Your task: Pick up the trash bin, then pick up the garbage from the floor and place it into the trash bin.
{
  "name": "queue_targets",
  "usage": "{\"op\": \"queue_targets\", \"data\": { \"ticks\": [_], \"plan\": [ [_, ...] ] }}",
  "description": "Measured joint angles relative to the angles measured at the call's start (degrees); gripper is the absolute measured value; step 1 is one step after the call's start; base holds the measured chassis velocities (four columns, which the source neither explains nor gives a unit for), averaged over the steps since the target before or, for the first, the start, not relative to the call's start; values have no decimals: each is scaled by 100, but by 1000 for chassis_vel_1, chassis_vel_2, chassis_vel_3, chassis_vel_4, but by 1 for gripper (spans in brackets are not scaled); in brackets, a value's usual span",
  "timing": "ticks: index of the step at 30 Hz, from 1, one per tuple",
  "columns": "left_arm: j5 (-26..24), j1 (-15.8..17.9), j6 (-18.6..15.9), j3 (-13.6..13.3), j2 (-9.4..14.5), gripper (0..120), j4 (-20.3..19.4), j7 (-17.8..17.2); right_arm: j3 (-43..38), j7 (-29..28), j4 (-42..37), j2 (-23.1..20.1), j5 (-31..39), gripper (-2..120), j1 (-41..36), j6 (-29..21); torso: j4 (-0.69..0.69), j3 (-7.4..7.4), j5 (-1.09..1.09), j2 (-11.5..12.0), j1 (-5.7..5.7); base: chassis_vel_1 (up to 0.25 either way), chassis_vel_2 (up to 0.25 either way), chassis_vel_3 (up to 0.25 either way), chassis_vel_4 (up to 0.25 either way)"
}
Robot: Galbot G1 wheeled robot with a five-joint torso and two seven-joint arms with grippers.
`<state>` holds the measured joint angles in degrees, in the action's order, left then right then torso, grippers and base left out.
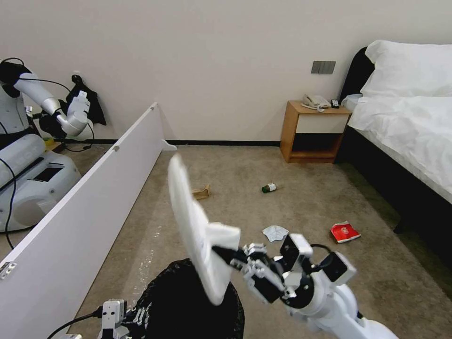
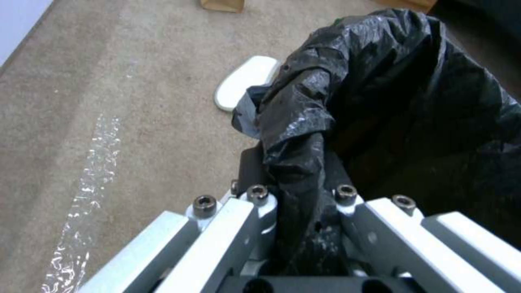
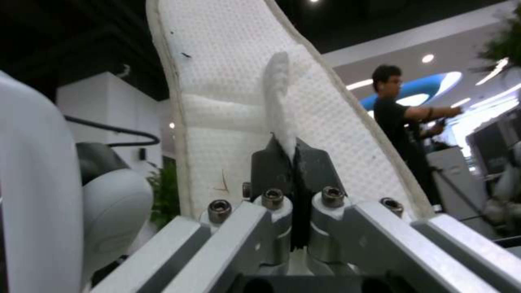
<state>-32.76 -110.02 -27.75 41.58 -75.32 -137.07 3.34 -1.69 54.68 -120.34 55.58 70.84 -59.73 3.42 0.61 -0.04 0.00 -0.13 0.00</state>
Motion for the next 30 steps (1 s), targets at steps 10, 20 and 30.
{"op": "queue_targets", "data": {
  "ticks": [10,20,30],
  "plan": [
    [-127,38,-44,51,42,5,-6,-26,586,588,703,492,-45,0,192,-135,0,0,0,0,0,0,0,0,0],
    [-205,6,-75,82,82,5,-84,-43,795,647,1164,671,-588,0,128,-25,1,0,0,0,0,0,0,0,0],
    [-390,-103,-183,91,135,5,-219,-126,763,567,1324,572,-990,11,51,226,1,0,1,0,0,0,0,0,0]
  ]
}}
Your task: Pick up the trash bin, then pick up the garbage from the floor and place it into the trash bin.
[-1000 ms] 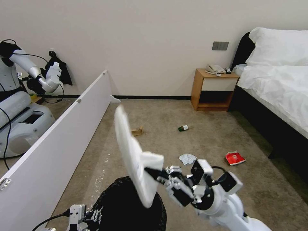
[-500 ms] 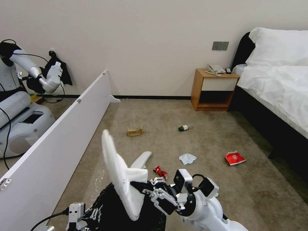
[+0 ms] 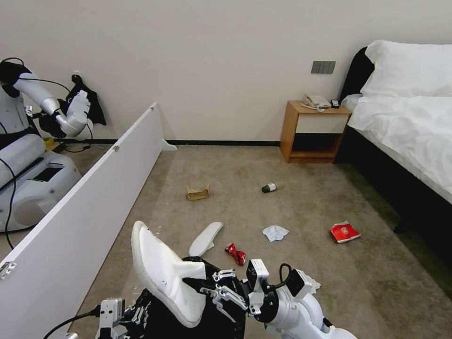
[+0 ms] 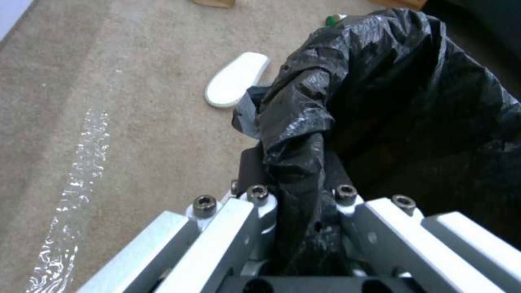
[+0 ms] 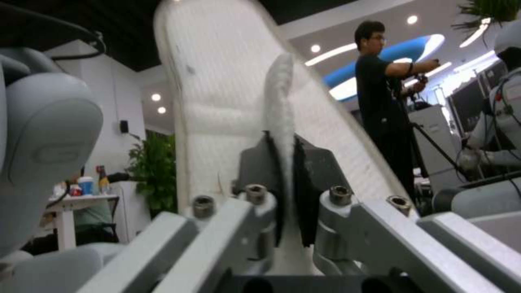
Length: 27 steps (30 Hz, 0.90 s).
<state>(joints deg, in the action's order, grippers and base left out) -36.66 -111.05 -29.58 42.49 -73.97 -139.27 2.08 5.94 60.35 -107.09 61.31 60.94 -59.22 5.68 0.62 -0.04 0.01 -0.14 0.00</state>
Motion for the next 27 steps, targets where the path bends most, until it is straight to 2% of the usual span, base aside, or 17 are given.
{"op": "queue_targets", "data": {
  "ticks": [3,7,9,11,12,13,15,16,19,25,27],
  "plan": [
    [-86,-43,-54,35,28,5,-47,-37,-46,-2,1,-62,-8,26,-38,14,0,0,0,0,0,0,0,0,0],
    [-133,-82,-81,47,48,5,-73,-54,-89,-4,-6,-78,-8,35,-45,14,0,0,0,0,0,0,0,0,0],
    [-154,-108,-98,62,66,5,-90,-69,-133,-6,-35,-137,-3,47,-66,13,0,0,0,0,0,0,0,0,0],
    [-155,-108,-100,64,67,5,-92,-72,-145,-6,-44,-150,-1,50,-75,12,0,0,0,0,0,0,0,0,0],
    [-161,-107,-105,65,68,5,-98,-81,-168,-6,-63,-166,3,57,-95,11,0,0,0,0,0,0,0,0,0],
    [-161,-107,-105,65,68,5,-98,-81,-168,-6,-63,-166,3,57,-95,11,0,0,0,0,0,0,0,0,0],
    [-166,-102,-114,62,69,5,-101,-91,-193,-5,-90,-184,9,67,-125,9,0,0,0,0,0,0,0,0,0],
    [-166,-102,-114,62,69,5,-101,-91,-193,-5,-90,-184,9,67,-125,9,0,0,0,0,0,0,0,0,0],
    [-164,-90,-119,60,66,5,-99,-93,-303,-4,-169,-192,71,84,-197,7,0,0,0,0,0,0,0,0,0],
    [-156,-78,-119,61,47,5,-85,-94,-636,-141,-299,-169,168,98,-336,82,0,0,0,0,0,0,0,0,0],
    [-161,-70,-119,67,23,5,-77,-93,-1107,-507,-386,-103,200,100,-503,218,-1,0,0,0,0,0,0,0,0]
  ]
}}
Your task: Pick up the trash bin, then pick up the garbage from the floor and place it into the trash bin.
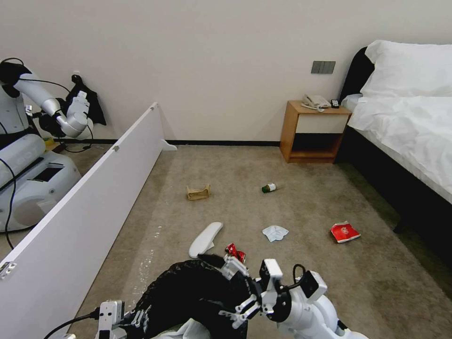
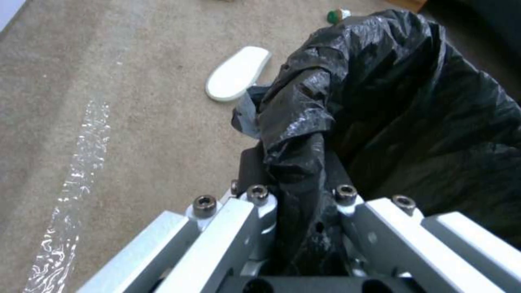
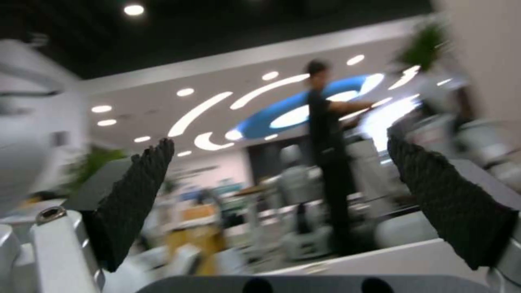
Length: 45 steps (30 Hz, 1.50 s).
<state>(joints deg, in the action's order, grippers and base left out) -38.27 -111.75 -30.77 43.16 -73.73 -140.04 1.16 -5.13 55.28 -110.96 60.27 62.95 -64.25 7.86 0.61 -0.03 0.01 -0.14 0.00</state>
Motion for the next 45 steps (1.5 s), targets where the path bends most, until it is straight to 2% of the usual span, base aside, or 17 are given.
{"op": "queue_targets", "data": {
  "ticks": [4,6,13,15,16,17,18,19,20,22,23,24,25,28,32,39,45],
  "plan": [
    [-17,1,2,17,2,5,6,1,-487,-432,-90,39,-53,100,-224,24,0,0,0,0,0,0,0,0,0],
    [-51,9,11,28,4,5,13,4,-1155,-1092,-187,84,-330,100,-643,40,1,0,1,0,0,0,0,0,0],
    [-73,23,34,-6,-15,5,30,5,-2342,-1767,-246,245,-1058,100,-1490,-58,2,0,1,0,0,0,0,0,0],
    [-73,42,41,-14,-18,5,40,6,-2703,-2083,-277,319,-1534,100,-1791,-156,1,0,0,0,0,0,0,0,0],
    [-60,56,47,-5,-16,5,50,13,-2903,-2503,-311,376,-2025,100,-1995,-215,1,0,0,0,0,0,0,0,0],
    [-60,56,47,-5,-16,5,50,13,-2903,-2503,-311,376,-2025,100,-1995,-215,1,0,0,0,0,0,0,0,0],
    [-55,67,53,8,-17,5,58,17,-3022,-2905,-350,422,-2394,100,-2147,-238,0,0,1,0,0,0,0,0,0],
    [-55,67,53,8,-17,5,58,17,-3022,-2905,-350,422,-2394,100,-2147,-238,0,0,1,0,0,0,0,0,0],
    [-53,76,66,28,-24,5,61,24,-3138,-3369,-400,483,-2784,100,-2322,-242,1,0,0,0,0,0,0,0,0],
    [-47,79,74,35,-32,5,61,33,-3196,-3633,-423,529,-3021,100,-2420,-240,1,1,0,0,0,0,0,0,0],
    [-18,83,105,48,-47,5,73,50,-3312,-4107,-455,606,-3509,100,-2614,-211,1,1,1,0,0,0,0,0,0],
    [23,83,140,53,-61,5,96,65,-3401,-4294,-464,655,-3801,100,-2770,-167,1,0,-1,0,0,0,0,0,0],
    [23,83,140,53,-61,5,96,65,-3401,-4294,-464,655,-3801,100,-2770,-167,1,0,-1,0,0,0,0,0,0],
    [103,76,240,71,-97,5,207,103,-3729,-4392,-344,962,-4771,100,-3129,64,1,1,-3,0,0,0,0,0,0],
    [185,108,340,179,-172,5,299,127,-3844,-4364,-72,1358,-5173,100,-3222,225,1,0,0,0,0,0,0,0,0],
    [23,80,397,305,-138,5,374,135,-3931,-4454,204,1848,-5319,100,-3268,249,1,1,0,0,0,0,0,0,0],
    [-19,76,430,327,-131,5,484,133,-4047,-4282,299,1993,-5253,100,-3266,270,1,0,-1,0,0,0,0,0,0]
  ]
}}
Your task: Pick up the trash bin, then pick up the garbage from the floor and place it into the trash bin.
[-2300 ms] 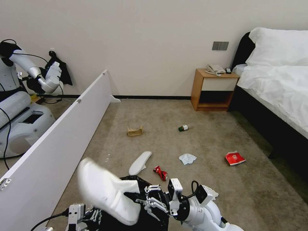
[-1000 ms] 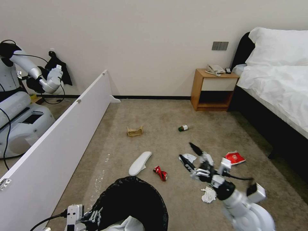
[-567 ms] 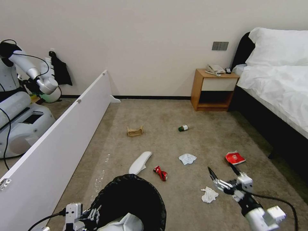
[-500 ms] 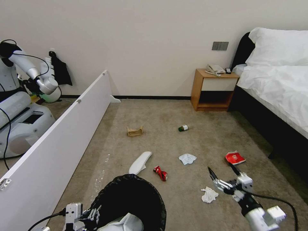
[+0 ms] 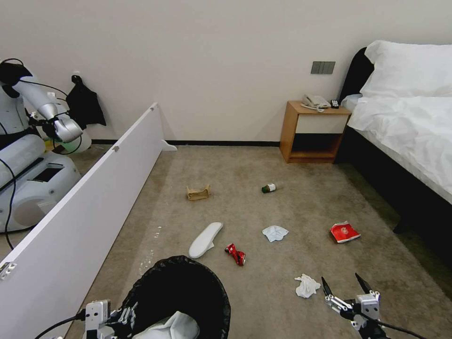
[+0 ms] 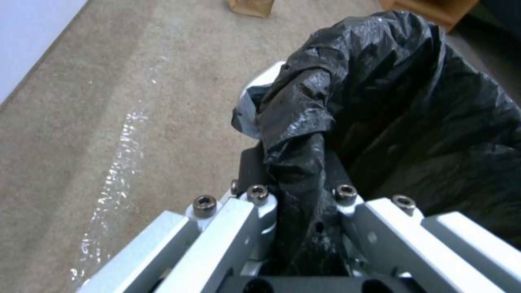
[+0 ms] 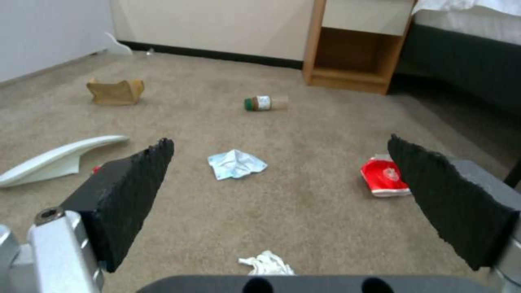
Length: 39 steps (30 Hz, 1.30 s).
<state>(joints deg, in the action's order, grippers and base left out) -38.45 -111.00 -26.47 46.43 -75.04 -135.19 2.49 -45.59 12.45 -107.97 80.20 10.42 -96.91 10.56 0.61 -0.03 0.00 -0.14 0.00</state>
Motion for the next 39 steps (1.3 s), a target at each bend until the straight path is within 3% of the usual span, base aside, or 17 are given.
{"op": "queue_targets", "data": {
  "ticks": [8,39],
  "plan": [
    [-110,-7,14,78,2,5,-34,-19,-219,534,57,23,447,100,21,4,0,0,0,0,0,0,0,0,0],
    [-82,-18,16,55,-72,5,-85,-28,-266,670,151,-22,420,100,48,24,0,-1,1,0,0,-62,62,60,-61]
  ]
}}
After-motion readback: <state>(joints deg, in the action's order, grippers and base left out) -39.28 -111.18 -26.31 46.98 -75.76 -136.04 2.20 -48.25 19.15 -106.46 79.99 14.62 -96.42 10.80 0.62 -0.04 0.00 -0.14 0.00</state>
